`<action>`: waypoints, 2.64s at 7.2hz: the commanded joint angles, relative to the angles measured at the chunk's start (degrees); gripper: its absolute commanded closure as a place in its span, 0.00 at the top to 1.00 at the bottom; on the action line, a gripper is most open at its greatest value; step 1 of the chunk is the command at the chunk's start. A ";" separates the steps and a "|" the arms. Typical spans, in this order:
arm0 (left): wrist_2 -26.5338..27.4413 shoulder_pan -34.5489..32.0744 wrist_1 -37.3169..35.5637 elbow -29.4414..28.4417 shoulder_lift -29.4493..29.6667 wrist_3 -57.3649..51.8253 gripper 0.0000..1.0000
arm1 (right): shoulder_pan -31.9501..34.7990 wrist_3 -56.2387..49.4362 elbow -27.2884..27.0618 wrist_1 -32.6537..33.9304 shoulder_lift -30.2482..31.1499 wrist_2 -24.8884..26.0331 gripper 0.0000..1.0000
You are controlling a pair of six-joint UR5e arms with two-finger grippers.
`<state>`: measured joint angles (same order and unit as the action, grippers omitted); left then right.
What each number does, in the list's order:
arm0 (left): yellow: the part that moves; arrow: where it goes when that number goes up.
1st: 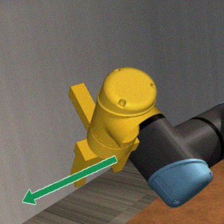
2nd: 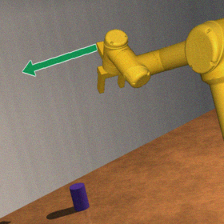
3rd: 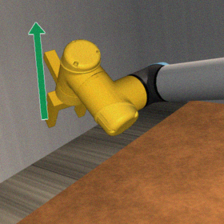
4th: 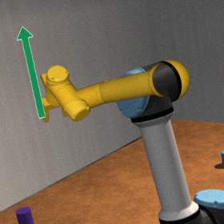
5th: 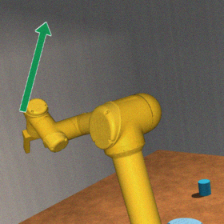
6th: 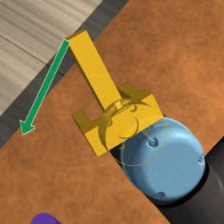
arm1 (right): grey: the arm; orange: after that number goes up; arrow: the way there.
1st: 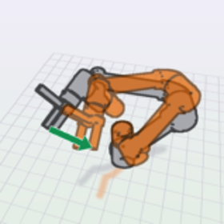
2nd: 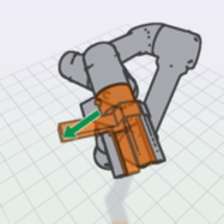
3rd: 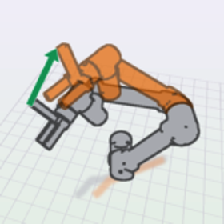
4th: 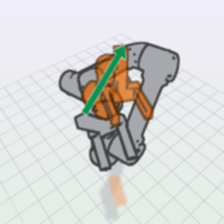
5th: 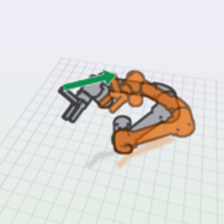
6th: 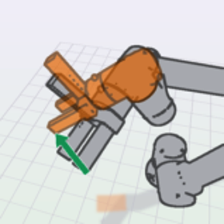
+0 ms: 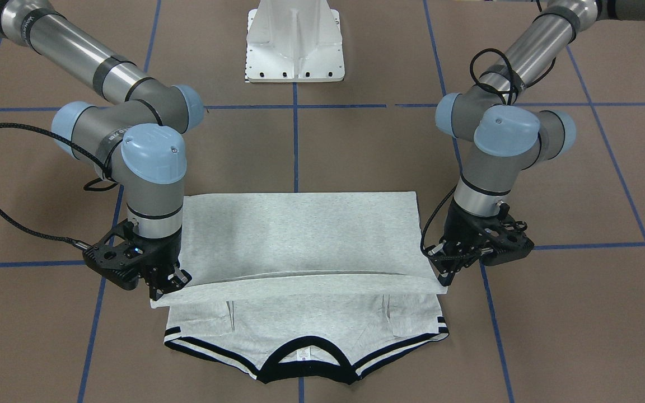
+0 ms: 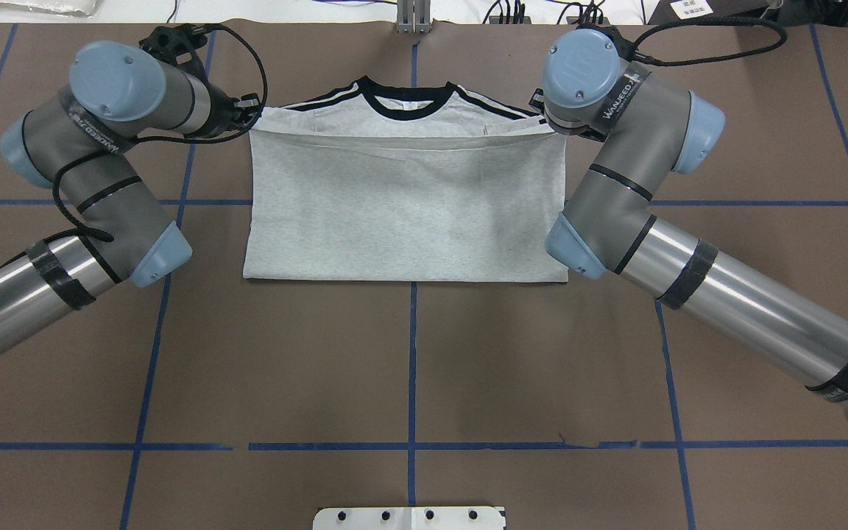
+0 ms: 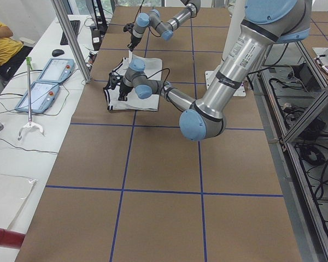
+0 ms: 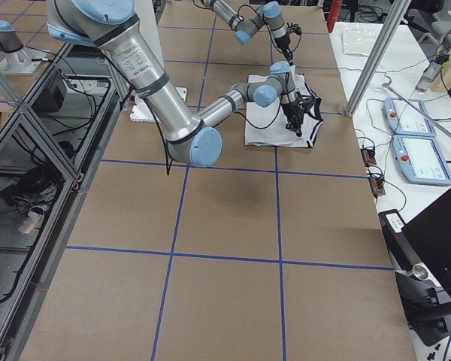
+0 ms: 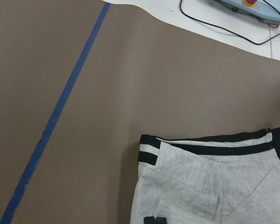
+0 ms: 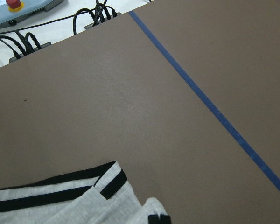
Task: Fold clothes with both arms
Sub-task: 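Lift the hem with both grippers and fold it toward the collar, then lower the hem onto the shirt near the collar and open both grippers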
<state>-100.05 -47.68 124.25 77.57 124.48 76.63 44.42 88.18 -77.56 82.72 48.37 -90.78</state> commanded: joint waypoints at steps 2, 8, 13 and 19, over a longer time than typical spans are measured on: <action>2.22 -0.31 5.55 -6.11 1.64 -0.08 0.00 | 0.32 -0.55 5.56 -0.98 -3.28 0.16 0.00; 2.32 -0.92 7.85 -8.31 2.08 -2.01 0.00 | 0.94 -0.64 9.35 -6.79 -3.54 0.07 0.00; 3.02 -1.88 7.85 -9.02 1.99 -2.10 0.48 | 1.29 -0.47 9.53 -6.87 -4.25 -0.02 0.46; 2.67 -2.33 11.52 -8.76 1.29 -2.01 0.52 | -6.51 9.25 -13.82 -6.52 12.16 -3.44 0.57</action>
<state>-97.31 -49.99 133.85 68.72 126.14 74.64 40.74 93.66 -86.60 76.04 56.98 -94.07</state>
